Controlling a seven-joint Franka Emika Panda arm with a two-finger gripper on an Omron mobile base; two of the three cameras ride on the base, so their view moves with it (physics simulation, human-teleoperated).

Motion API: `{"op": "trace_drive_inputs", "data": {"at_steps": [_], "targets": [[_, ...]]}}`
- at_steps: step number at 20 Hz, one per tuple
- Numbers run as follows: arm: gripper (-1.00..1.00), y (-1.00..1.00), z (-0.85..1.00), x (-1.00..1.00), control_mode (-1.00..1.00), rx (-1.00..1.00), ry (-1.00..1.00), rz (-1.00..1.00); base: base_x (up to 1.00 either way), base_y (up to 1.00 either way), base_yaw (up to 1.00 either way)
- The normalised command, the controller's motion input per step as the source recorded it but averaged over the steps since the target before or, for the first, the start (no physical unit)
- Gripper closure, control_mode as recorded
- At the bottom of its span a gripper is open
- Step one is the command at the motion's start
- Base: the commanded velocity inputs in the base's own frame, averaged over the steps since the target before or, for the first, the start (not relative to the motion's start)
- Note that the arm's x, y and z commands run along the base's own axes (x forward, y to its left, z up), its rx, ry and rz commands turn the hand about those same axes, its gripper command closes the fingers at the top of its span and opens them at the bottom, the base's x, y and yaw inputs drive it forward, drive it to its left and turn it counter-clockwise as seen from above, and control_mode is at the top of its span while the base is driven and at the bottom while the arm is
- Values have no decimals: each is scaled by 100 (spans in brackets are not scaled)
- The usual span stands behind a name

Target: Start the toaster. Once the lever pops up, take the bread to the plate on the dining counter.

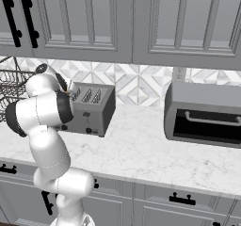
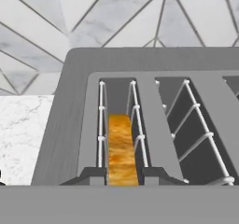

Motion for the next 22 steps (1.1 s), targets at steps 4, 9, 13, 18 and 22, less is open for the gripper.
{"op": "trace_drive_inputs", "data": {"at_steps": [4,9,13,18,22], "targets": [[100,0,2,0,-100,0,-2,0,0,0,0],[100,0,29,-14,-100,0,-12,0,0,0,0],[100,0,40,-29,-100,0,-15,0,0,0,0],[100,0,40,-23,-100,0,-15,0,0,0,0],[100,0,27,-35,-100,0,-13,0,0,0,0]]}}
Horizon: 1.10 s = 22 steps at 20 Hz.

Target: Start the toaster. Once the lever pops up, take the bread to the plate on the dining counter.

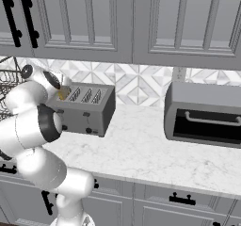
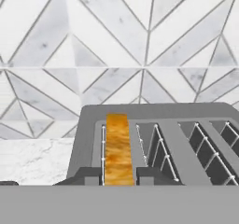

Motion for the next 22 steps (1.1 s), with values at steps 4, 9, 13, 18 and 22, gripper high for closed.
{"op": "trace_drive_inputs", "data": {"at_steps": [4,9,13,18,22], "targets": [[100,0,33,-44,-100,0,-14,0,0,0,0],[100,0,54,-29,-100,0,-21,0,0,0,0],[100,3,42,-54,-100,1,-13,0,0,0,0],[100,0,40,-90,-100,4,-1,0,0,0,0],[100,0,47,-100,-100,7,1,0,0,0,0]]}}
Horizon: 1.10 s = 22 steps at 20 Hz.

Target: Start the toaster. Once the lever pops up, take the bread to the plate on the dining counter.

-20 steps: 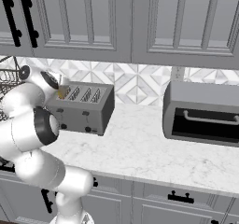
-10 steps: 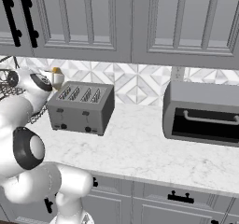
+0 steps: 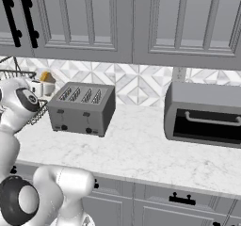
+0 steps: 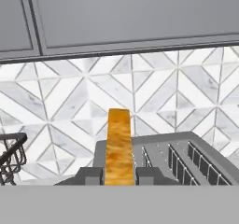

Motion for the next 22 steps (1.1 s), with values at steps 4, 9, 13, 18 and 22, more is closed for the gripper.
{"op": "trace_drive_inputs", "data": {"at_steps": [4,9,13,18,22], "targets": [[100,0,66,-100,-100,7,6,0,0,0,0],[100,0,69,-100,-100,6,22,0,0,0,0],[100,0,19,-100,-100,0,20,0,0,0,0],[100,-18,2,-96,-100,0,15,0,0,0,0],[100,-37,0,-52,-100,0,6,3,0,0,0]]}}
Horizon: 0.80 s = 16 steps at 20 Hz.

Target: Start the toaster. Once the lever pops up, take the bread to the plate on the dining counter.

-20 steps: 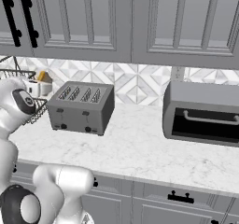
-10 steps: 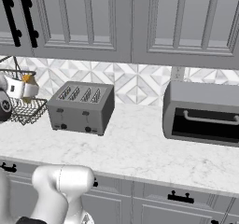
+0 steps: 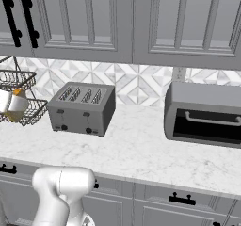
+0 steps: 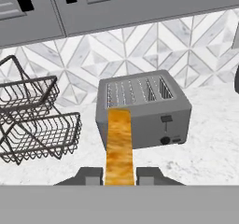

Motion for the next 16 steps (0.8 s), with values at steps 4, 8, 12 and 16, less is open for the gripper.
{"op": "trace_drive_inputs", "data": {"at_steps": [4,8,12,16], "targets": [[100,0,0,0,-100,0,0,0,0,0,0],[100,0,0,0,-100,0,0,0,0,0,0],[100,0,-5,-10,100,0,2,0,-24,-2,0],[100,0,0,0,100,0,0,0,-54,-10,20]]}}
